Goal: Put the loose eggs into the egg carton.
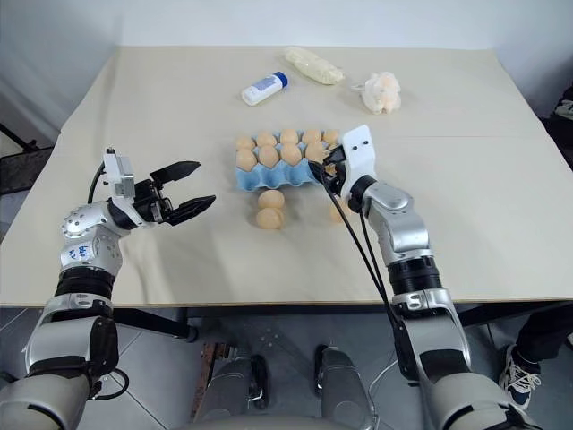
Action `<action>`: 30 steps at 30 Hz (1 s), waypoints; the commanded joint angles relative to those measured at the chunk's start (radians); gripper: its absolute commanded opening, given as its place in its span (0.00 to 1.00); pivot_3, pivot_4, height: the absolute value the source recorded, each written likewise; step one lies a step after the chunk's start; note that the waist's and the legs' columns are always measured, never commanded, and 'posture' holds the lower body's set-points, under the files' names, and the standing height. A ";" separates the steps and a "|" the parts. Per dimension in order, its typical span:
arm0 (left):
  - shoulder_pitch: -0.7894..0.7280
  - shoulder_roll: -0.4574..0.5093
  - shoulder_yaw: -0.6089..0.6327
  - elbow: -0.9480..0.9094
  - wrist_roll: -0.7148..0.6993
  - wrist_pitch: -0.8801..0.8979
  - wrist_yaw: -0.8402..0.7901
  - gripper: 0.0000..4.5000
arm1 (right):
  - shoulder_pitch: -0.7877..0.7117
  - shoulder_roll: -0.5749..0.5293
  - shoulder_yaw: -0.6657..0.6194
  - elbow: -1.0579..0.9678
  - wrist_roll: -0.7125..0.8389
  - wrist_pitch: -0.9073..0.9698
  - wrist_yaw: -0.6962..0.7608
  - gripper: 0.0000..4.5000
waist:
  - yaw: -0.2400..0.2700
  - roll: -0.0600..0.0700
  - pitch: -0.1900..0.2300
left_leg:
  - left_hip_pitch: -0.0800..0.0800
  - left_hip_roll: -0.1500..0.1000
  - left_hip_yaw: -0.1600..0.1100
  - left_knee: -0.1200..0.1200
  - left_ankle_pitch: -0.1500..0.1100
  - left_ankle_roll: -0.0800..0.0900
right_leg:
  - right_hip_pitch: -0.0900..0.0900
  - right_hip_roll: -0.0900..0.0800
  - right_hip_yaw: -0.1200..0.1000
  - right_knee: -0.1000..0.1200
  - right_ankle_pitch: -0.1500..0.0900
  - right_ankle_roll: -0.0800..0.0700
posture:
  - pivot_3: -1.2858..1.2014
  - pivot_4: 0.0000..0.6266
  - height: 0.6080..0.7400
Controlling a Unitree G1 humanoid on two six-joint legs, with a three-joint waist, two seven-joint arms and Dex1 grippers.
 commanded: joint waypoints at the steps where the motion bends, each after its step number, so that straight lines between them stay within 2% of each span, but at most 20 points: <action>1: 0.015 0.016 0.023 -0.041 -0.007 -0.008 0.013 1.00 | -0.070 0.019 -0.008 0.115 -0.037 -0.105 -0.016 0.46 | -0.002 0.000 0.000 | 0.000 0.000 0.000 0.000 0.000 0.000 | 0.000 0.000 0.000 0.000 0.000 0.000 | 0.52 0.24 1.00; 8: 0.040 0.018 0.029 -0.069 -0.011 -0.008 0.032 1.00 | -0.166 0.041 -0.009 0.339 -0.085 -0.227 -0.026 0.46 | -0.004 0.000 0.000 | 0.000 0.001 0.003 0.000 0.000 0.000 | -0.001 0.000 0.003 0.001 0.000 0.000 | 0.52 0.24 1.00; 15: 0.043 0.022 0.035 -0.073 -0.012 -0.010 0.042 1.00 | -0.151 0.038 -0.015 0.289 -0.072 -0.233 0.023 0.99 | -0.006 0.000 0.000 | 0.000 0.001 0.003 -0.001 0.000 0.000 | -0.002 0.000 0.004 0.001 0.000 0.000 | 0.52 0.24 1.00; 19: 0.047 0.021 0.034 -0.079 -0.013 -0.008 0.043 1.00 | -0.104 0.020 -0.017 0.156 -0.050 -0.190 0.072 0.99 | -0.010 0.000 0.000 | 0.001 0.002 0.003 -0.001 0.000 0.000 | -0.002 0.000 0.004 0.001 0.000 0.000 | 0.52 0.24 1.00; 23: 0.049 0.022 0.033 -0.081 -0.015 -0.006 0.039 1.00 | -0.004 -0.033 -0.037 -0.066 -0.002 -0.074 0.113 0.99 | -0.009 0.000 0.000 | 0.001 0.002 0.003 -0.002 0.000 0.000 | -0.002 -0.001 0.004 0.000 0.000 0.000 | 0.52 0.24 1.00; 30: 0.051 0.029 0.037 -0.073 -0.015 -0.008 0.028 1.00 | 0.276 -0.217 -0.095 -0.464 0.113 0.140 0.218 0.99 | 0.006 0.000 0.000 | 0.000 0.001 0.003 -0.003 -0.001 0.000 | -0.002 -0.001 0.004 -0.002 0.000 0.000 | 0.52 0.24 1.00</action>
